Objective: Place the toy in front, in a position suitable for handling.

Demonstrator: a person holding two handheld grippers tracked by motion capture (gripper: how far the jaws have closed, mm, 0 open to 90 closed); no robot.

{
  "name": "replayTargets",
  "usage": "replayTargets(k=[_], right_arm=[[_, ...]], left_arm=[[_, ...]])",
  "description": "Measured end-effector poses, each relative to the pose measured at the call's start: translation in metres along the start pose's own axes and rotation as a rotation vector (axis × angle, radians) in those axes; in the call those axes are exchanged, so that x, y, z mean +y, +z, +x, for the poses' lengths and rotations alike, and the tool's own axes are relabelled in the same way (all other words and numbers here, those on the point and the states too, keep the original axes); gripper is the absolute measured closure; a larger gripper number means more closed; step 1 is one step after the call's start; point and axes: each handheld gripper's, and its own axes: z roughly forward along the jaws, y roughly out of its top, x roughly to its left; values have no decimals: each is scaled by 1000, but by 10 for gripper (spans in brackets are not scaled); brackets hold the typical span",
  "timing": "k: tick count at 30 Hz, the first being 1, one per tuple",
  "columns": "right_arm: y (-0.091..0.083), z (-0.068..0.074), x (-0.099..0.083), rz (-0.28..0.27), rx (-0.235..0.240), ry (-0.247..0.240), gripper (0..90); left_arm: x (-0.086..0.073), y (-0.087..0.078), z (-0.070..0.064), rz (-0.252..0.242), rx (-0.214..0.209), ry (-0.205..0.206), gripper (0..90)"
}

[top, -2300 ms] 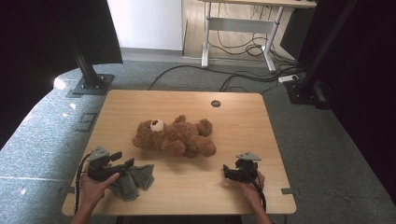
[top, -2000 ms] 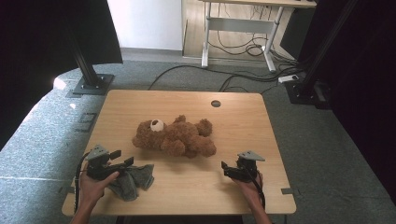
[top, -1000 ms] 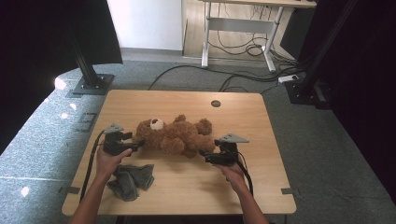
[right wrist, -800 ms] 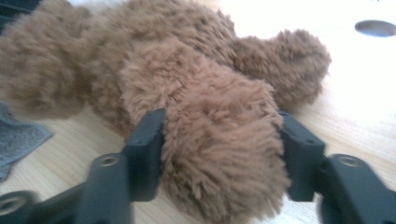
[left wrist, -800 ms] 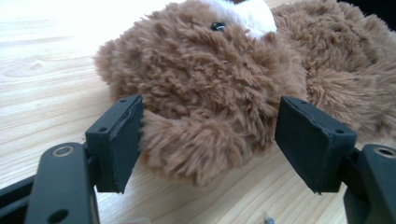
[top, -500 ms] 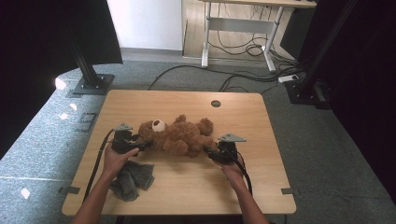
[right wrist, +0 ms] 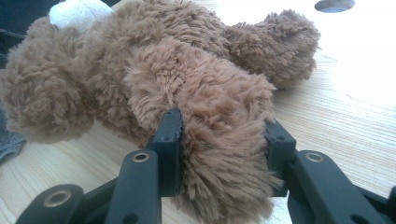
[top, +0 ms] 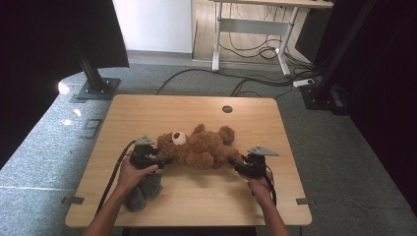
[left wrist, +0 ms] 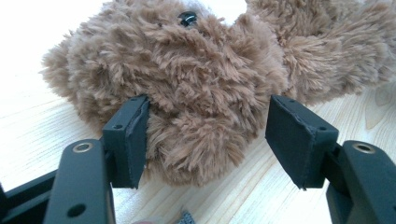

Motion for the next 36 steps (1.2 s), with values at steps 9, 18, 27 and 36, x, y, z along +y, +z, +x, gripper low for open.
replayTargets(k=[9, 18, 27, 36], right_arm=[[-8, 0, -6, -6, 46, 0, 599], [-13, 1, -9, -15, 44, -8, 577], [-13, -2, -7, -66, 14, 12, 428], [-22, -7, -5, -136, -2, 56, 310]], left_arm=[[-8, -4, -9, -1, -26, 7, 325], [-9, -10, -6, -26, -6, 8, 307], [-27, -53, 10, -56, 58, -44, 225], [-62, -67, 10, 10, 84, -88, 141]])
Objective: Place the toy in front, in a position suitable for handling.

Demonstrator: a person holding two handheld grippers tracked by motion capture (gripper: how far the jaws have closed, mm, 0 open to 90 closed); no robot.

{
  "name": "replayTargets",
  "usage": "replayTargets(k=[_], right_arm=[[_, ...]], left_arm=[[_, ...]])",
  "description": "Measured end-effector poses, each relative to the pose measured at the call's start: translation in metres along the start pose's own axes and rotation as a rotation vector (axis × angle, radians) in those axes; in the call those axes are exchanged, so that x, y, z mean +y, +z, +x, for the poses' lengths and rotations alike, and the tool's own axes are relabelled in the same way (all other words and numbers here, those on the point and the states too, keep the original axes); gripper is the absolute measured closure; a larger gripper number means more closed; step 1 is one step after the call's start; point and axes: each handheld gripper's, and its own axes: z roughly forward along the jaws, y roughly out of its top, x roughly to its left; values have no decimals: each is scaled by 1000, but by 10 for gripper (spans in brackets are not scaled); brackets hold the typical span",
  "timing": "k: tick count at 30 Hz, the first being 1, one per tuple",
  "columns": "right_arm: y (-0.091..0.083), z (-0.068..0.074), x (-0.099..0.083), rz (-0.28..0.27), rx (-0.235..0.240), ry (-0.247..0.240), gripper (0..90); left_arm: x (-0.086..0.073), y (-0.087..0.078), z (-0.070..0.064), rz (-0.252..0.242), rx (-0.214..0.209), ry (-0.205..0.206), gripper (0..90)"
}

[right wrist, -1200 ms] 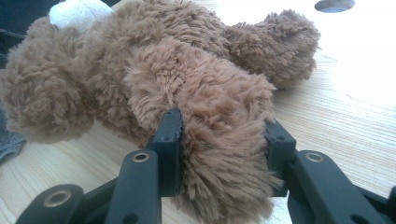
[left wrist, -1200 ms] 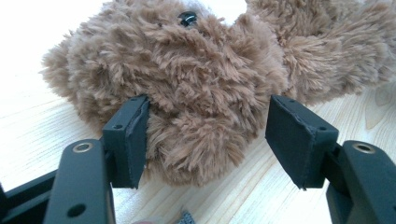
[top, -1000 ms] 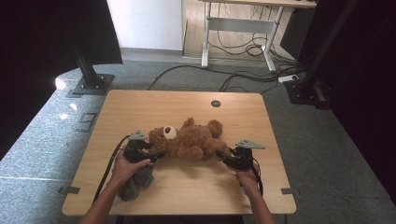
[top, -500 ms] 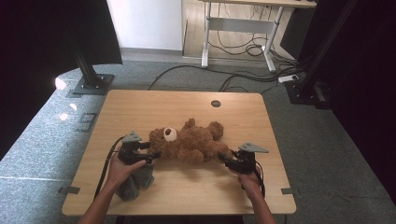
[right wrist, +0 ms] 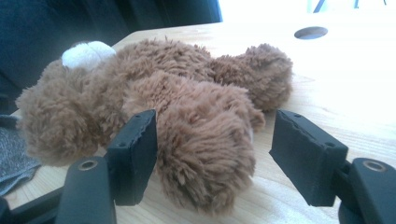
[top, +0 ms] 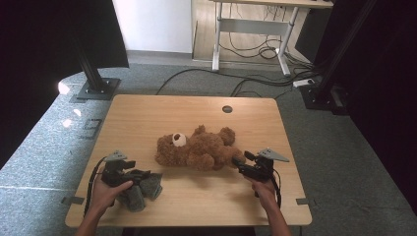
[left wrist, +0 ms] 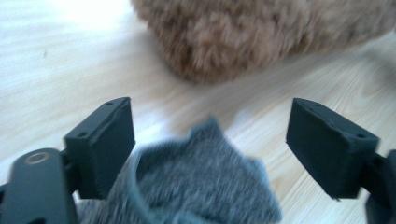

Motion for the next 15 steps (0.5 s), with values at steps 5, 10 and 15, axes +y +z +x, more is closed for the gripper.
replayTargets(k=[5, 10, 15], right_arm=[[-4, 2, 3, -12, -10, -25, 302], [-5, 3, 6, -28, -14, -30, 302], [-3, 4, 6, -27, -12, -34, 302]], left_arm=[[-15, -3, -3, 40, 26, 4, 126], [-25, 1, -3, 81, 46, 0, 137], [-29, 9, -4, 108, 86, 7, 149]])
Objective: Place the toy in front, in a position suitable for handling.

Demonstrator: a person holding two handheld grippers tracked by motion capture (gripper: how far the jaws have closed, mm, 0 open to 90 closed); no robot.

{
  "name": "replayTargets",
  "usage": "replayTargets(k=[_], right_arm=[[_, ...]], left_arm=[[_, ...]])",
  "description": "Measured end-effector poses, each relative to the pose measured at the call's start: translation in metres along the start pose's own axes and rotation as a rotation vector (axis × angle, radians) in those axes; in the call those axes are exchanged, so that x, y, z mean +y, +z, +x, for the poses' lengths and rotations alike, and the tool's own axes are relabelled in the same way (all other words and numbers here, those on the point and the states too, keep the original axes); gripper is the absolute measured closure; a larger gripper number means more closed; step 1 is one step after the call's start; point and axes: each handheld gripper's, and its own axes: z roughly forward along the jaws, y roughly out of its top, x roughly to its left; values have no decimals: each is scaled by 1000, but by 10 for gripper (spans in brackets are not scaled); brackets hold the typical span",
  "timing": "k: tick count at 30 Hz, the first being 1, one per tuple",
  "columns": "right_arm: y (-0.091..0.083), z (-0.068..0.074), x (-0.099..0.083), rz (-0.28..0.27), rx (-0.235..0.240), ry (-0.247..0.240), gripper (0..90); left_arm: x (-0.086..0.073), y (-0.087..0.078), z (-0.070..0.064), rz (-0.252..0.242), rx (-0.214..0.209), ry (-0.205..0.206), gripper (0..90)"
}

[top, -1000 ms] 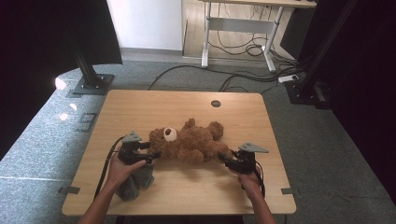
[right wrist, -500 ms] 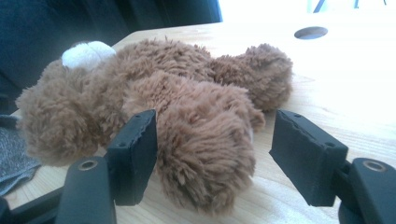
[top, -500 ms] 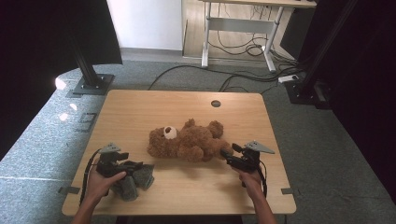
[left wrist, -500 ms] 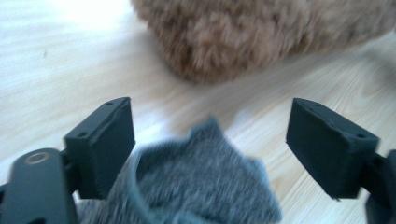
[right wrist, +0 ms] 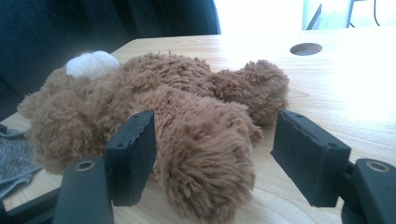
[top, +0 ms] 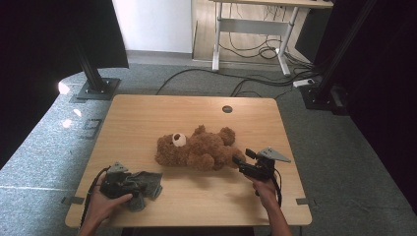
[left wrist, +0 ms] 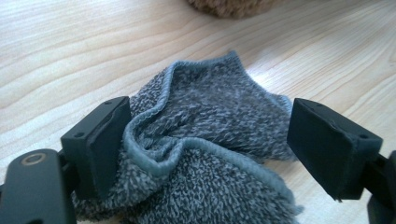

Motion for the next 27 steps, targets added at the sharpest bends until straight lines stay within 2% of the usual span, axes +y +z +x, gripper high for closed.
replayTargets(k=[2, 6, 8, 9, 10, 11, 18, 19, 21, 23, 27], right_arm=[[1, 0, -1, 4, 0, -4, 303], [-1, -1, -1, 1, -1, 0, 305], [-1, -1, -1, -1, -2, 1, 305], [-1, -1, -1, -1, -2, 1, 305], [-1, -1, -1, -2, -3, 1, 306], [-1, -1, -1, -1, -3, 2, 307], [2, 1, -2, 10, -10, 1, 312], [2, 1, -2, 10, -10, 1, 312], [2, 0, -3, 15, -13, 2, 313], [3, -1, -3, 17, -21, 11, 315], [2, -3, -4, 15, -29, 28, 317]], left_arm=[[-2, 5, -1, 19, 38, 21, 166], [-3, 9, -3, 24, 70, 38, 198], [-7, 13, -7, 29, 120, 73, 219], [-7, 13, -7, 29, 120, 73, 231], [-8, 15, -9, 28, 141, 90, 231], [-9, 15, -12, 32, 174, 119, 268], [-10, 13, -9, 22, 195, 119, 477], [-10, 13, -9, 16, 197, 119, 477], [-10, 12, -8, 9, 196, 117, 538], [-9, 12, -6, -6, 183, 111, 618], [-9, 11, -2, -21, 153, 89, 684]])
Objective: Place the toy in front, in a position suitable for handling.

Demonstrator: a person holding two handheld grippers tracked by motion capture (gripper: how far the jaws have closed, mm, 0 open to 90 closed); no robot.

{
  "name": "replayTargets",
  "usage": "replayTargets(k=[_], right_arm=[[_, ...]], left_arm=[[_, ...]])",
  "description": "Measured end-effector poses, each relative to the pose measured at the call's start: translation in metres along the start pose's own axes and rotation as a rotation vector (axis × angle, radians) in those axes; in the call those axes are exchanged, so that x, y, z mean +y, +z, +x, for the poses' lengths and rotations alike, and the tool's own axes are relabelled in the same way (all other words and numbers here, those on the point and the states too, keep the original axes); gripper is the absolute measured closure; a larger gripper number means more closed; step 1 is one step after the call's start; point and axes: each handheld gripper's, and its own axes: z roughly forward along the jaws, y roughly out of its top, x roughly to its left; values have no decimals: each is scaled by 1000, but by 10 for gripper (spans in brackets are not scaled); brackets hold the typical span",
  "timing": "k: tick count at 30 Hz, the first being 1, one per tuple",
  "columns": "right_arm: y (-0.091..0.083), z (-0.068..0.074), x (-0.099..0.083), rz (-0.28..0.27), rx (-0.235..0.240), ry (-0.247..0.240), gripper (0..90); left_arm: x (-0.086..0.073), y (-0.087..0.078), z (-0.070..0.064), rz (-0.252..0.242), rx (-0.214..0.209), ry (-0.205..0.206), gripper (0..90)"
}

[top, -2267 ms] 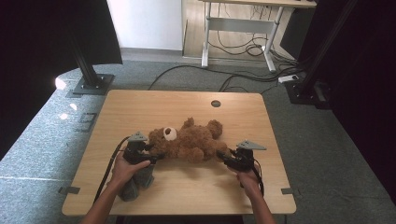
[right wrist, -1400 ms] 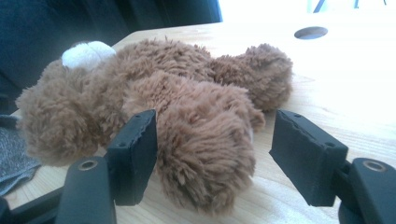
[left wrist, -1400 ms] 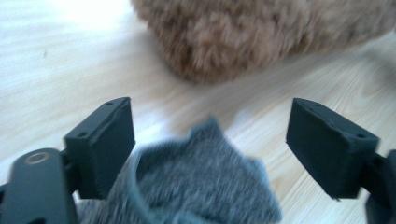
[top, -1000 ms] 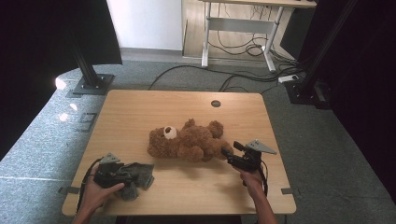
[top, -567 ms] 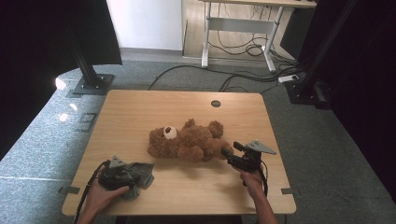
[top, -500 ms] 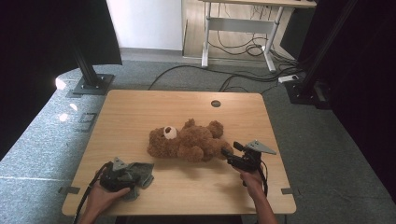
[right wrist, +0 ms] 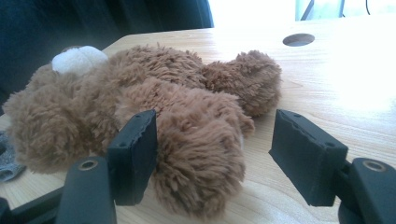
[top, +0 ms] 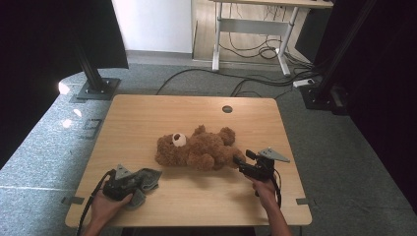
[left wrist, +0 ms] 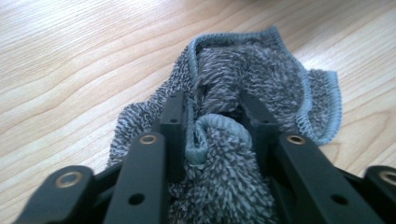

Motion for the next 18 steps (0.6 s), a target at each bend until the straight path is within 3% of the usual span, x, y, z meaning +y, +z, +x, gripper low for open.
replayTargets(k=[2, 7, 10, 14, 18], right_arm=[[0, -1, 0, 0, -1, 6, 317], [0, -2, 0, -1, -2, 17, 317], [0, -2, -1, -2, -1, 23, 318], [0, -2, 0, -4, -2, 25, 318], [-1, -2, 0, -5, -4, 23, 318]], left_arm=[[0, -1, 6, -20, -33, -40, 702], [4, -5, 10, -58, -51, -72, 722], [10, -12, 14, -123, -102, -108, 724], [22, -26, 14, -226, -171, -126, 725], [27, -33, 16, -272, -210, -141, 725]])
